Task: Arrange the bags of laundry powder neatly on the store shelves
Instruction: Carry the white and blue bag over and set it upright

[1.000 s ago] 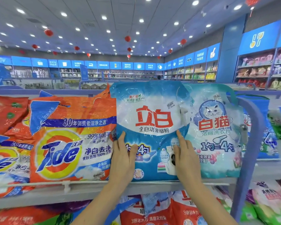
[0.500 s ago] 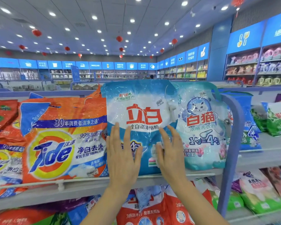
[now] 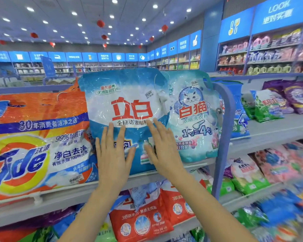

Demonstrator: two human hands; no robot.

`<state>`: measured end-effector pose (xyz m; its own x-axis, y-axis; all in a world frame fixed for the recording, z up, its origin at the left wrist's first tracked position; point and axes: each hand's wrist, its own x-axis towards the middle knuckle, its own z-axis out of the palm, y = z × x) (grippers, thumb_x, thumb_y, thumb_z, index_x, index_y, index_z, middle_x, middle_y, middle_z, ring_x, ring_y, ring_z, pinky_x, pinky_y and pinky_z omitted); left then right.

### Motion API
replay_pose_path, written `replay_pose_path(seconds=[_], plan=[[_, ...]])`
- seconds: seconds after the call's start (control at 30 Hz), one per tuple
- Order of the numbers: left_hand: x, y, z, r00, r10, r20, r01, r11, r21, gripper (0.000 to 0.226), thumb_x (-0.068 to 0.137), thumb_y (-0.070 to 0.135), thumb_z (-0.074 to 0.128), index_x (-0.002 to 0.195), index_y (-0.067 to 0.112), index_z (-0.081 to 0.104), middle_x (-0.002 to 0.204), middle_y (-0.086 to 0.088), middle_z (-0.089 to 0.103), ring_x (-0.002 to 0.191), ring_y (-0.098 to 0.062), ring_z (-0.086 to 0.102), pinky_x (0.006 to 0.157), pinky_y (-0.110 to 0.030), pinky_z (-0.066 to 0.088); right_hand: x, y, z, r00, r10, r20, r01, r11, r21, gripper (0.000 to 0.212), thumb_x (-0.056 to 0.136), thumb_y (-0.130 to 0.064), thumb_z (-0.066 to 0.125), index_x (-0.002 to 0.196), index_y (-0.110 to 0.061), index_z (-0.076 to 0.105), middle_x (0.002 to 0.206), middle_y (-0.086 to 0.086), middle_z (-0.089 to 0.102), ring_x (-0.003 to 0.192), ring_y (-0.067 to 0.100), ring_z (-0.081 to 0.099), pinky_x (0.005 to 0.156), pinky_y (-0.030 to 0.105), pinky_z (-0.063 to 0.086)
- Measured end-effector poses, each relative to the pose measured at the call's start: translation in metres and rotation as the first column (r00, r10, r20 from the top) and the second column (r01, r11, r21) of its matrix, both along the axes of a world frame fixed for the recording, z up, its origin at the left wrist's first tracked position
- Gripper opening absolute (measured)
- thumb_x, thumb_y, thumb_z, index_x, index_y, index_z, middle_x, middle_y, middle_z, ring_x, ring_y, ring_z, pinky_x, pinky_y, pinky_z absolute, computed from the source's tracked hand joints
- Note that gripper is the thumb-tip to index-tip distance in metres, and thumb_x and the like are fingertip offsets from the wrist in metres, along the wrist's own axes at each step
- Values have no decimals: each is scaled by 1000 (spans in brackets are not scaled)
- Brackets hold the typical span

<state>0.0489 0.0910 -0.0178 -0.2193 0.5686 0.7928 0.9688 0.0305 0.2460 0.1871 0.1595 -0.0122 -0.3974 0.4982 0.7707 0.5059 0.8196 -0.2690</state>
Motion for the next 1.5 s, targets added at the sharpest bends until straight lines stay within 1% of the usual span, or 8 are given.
replay_pose_path(seconds=[0.4,0.5,0.73,1.03,1.17,1.27,1.43,1.5], plan=[[131,6,-14,865,-436,249,368,887,279,25,80,21,56,101,8,59,107,-5,50,107,-23,47,95,-27,33,307,-51,-30,808,-366,-462,279,928,-248,14,84,-26,52,96,-29,56,75,-21,63,74,-12,55,71,4,38],[199,22,-23,705,-588,398,543,807,230,17,80,30,54,94,38,51,91,16,54,88,0,53,82,-25,43,380,-77,-45,743,-440,-504,317,895,-313,14,84,-25,52,93,-32,59,81,-22,66,74,-3,60,71,14,45],[358,78,-57,418,-602,680,721,675,154,9,80,29,62,88,32,61,85,4,63,69,9,58,64,-3,45,573,-102,-62,604,-582,-544,435,813,-387,25,95,-15,50,91,-37,59,92,-20,66,77,1,60,71,14,49],[513,150,-75,351,-543,763,751,650,117,19,91,3,51,98,17,61,88,9,67,75,7,64,66,-7,51,721,-53,-70,498,-594,-632,357,805,-475,19,94,-15,50,92,-29,62,91,-12,68,73,2,59,67,17,51],[569,197,-75,321,-575,752,770,621,146,19,90,5,53,95,21,62,83,15,71,74,6,64,69,-8,52,766,-9,-77,519,-568,-639,315,822,-475,35,75,-64,59,92,-34,65,93,-9,67,75,5,59,67,17,52],[605,243,-75,308,-593,744,761,623,182,22,90,5,53,93,25,63,92,3,70,77,3,65,73,-10,53,801,43,-78,529,-554,-643,291,830,-476,11,87,-39,56,88,-35,66,91,-10,67,74,6,59,67,18,51],[642,324,-59,335,-596,730,727,656,203,32,75,58,62,93,32,65,89,17,70,79,2,64,74,-13,52,849,147,-58,594,-497,-632,250,861,-443,38,72,-69,58,90,-36,65,93,-9,67,78,6,60,68,16,52],[659,351,-49,335,-593,732,691,683,236,38,72,64,61,94,33,65,90,16,70,81,1,65,76,-14,53,867,192,-50,607,-460,-649,198,878,-436,10,86,-44,57,88,-38,65,94,-8,67,81,10,60,68,16,51]])
